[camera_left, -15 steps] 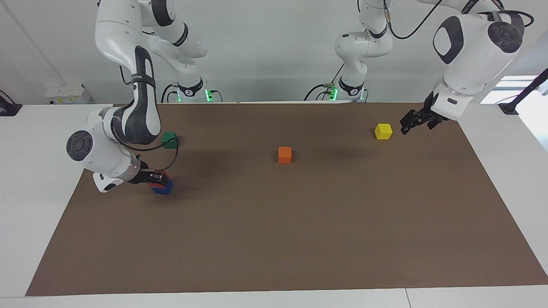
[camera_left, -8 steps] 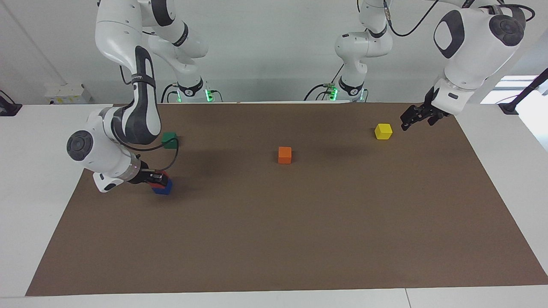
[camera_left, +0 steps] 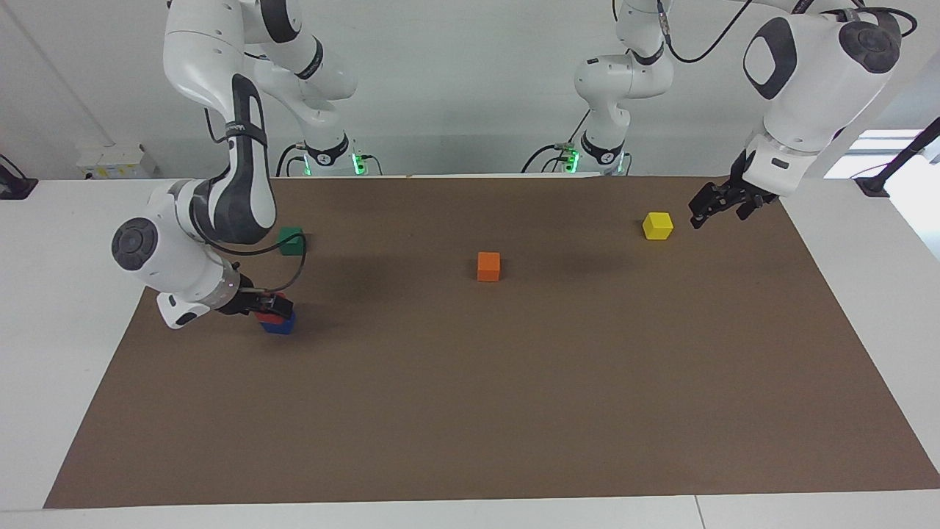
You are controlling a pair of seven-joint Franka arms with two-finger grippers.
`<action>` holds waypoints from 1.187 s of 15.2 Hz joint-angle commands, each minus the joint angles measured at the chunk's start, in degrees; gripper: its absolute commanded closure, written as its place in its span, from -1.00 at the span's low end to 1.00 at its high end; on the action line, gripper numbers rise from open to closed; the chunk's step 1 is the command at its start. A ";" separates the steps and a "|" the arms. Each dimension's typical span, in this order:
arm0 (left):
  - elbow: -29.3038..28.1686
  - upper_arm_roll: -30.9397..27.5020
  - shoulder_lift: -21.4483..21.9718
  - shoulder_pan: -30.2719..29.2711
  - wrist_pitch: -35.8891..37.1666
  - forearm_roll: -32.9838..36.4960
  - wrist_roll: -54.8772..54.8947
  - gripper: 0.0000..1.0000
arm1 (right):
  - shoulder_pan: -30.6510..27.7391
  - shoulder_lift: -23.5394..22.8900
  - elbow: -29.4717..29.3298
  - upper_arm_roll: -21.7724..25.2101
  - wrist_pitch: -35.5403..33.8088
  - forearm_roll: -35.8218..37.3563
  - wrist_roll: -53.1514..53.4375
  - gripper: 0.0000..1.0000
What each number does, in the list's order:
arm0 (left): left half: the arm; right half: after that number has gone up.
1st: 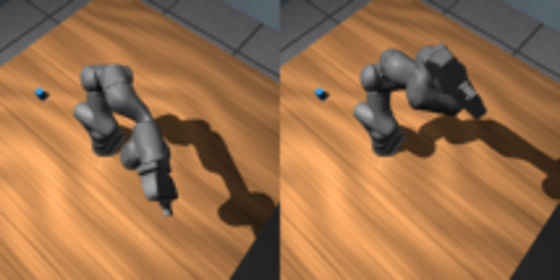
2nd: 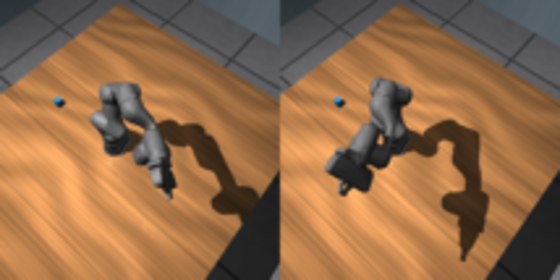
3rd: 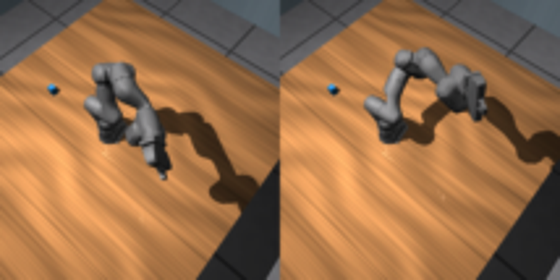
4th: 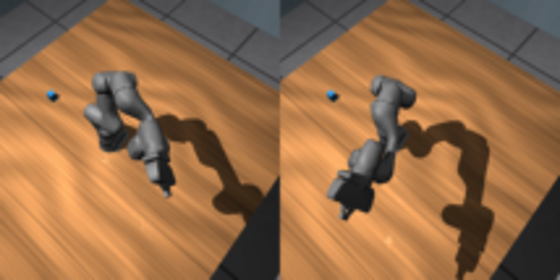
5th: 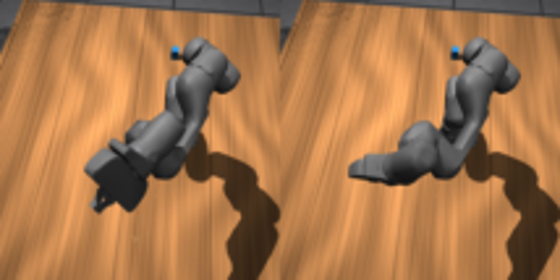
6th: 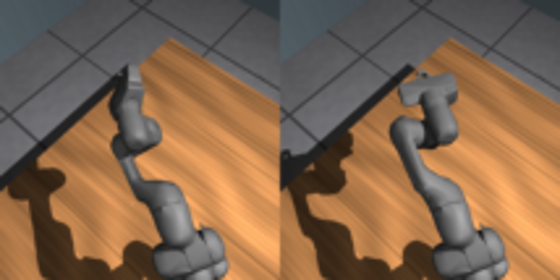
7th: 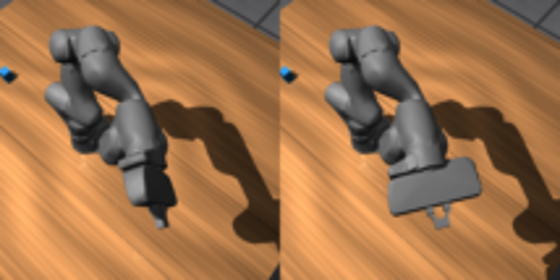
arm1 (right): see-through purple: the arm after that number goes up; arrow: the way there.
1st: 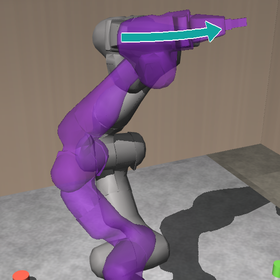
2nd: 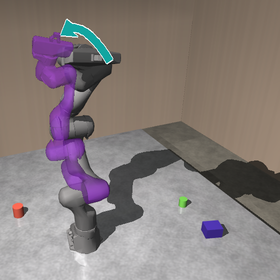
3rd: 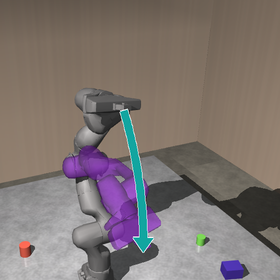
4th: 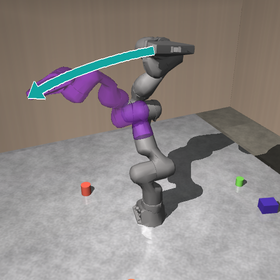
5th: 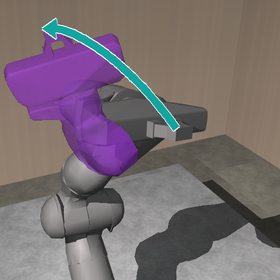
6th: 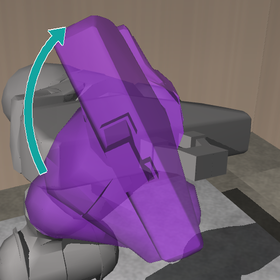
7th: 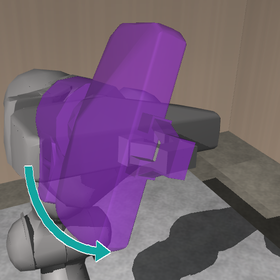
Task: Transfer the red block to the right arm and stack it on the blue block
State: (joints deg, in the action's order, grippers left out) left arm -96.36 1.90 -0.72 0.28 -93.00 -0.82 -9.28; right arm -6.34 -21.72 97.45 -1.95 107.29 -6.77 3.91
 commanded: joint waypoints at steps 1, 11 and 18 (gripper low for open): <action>-0.93 -0.06 1.16 -0.10 -0.78 -0.68 -0.13 -1.00 | 0.61 4.92 0.98 -0.77 0.38 1.41 1.01 -0.97; -1.02 -0.06 1.24 -0.10 -0.61 -0.68 -0.22 -1.00 | 1.68 21.71 -3.14 -1.39 -10.77 1.41 0.40 -1.00; -1.02 -0.06 1.24 -0.19 -0.61 -0.68 -0.22 -1.00 | 1.33 24.97 -6.39 -1.30 -19.39 5.77 -2.33 -1.00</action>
State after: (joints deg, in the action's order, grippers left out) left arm -96.36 1.90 -0.61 0.28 -93.01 -0.82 -9.28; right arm -4.16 4.14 93.16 -2.61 89.89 -4.72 2.82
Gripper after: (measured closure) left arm 0.000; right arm 0.000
